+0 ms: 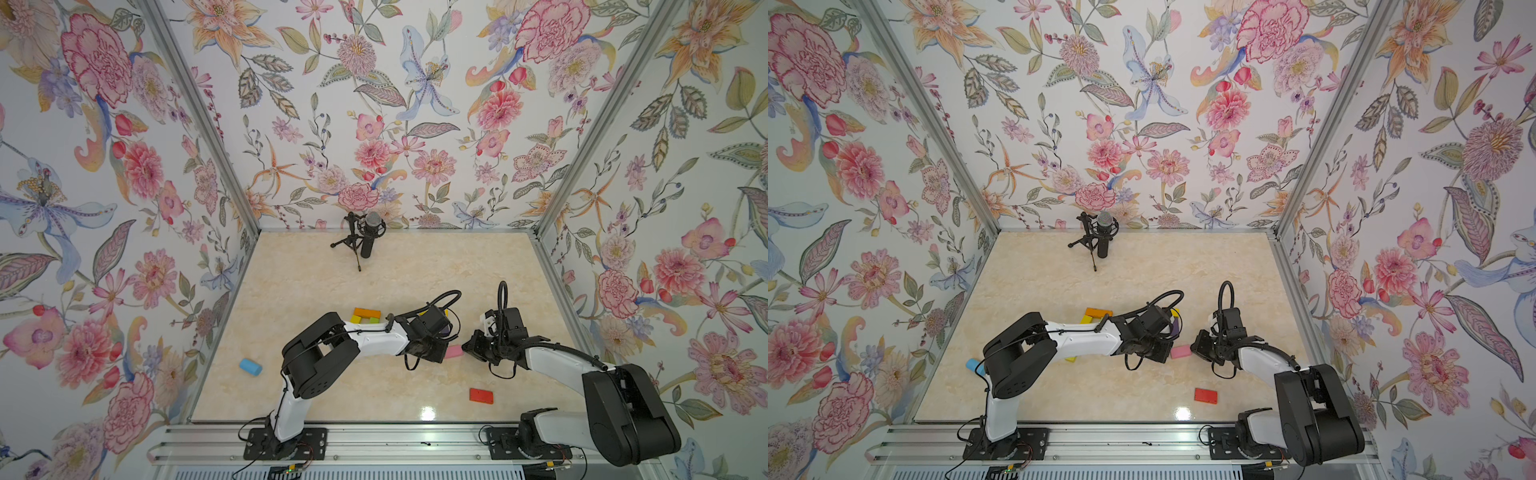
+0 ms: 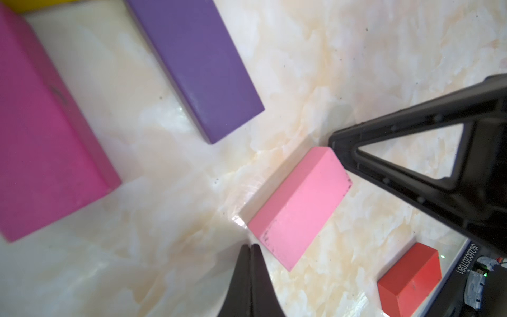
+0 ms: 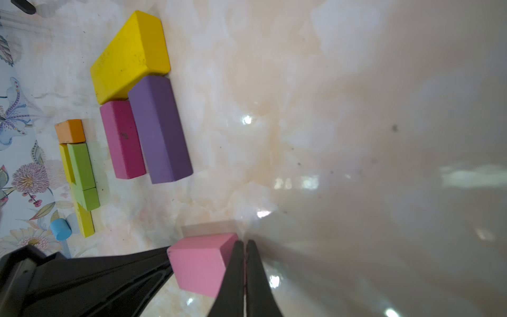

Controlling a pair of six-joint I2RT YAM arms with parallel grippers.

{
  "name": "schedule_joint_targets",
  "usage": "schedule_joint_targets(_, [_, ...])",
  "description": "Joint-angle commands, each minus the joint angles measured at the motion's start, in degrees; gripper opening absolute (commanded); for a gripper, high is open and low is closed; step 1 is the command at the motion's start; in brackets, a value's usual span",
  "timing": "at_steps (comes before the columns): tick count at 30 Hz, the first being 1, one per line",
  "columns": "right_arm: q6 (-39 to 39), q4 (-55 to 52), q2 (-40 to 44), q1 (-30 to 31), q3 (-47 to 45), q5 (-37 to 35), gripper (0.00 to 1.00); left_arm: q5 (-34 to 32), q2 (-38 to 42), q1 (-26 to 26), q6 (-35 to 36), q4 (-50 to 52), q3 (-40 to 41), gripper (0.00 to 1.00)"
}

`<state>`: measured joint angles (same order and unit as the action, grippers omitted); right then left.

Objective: Assemble the letter p with building blocks
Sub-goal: Assemble the building block at the center of the board.

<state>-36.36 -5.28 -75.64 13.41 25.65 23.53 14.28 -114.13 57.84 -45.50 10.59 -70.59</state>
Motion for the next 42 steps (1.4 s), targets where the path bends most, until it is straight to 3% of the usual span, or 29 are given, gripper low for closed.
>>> schedule_joint_targets(1, [-1.3, -0.9, 0.7, 0.7, -0.5, -0.8, 0.06, -3.0, 1.9, -0.8, -1.1, 1.7, 2.1, 0.00])
schedule_joint_targets(18, [-2.0, -1.0, 2.0, 2.3, -2.5, -1.0, 0.06, -5.8, 8.6, -0.9, -2.4, 4.1, 8.0, 0.00])
schedule_joint_targets(42, [-2.9, 0.4, 0.0, 5.4, -1.7, -0.3, 0.06, -1.7, 7.0, 0.1, -2.6, -0.5, 6.3, 0.00])
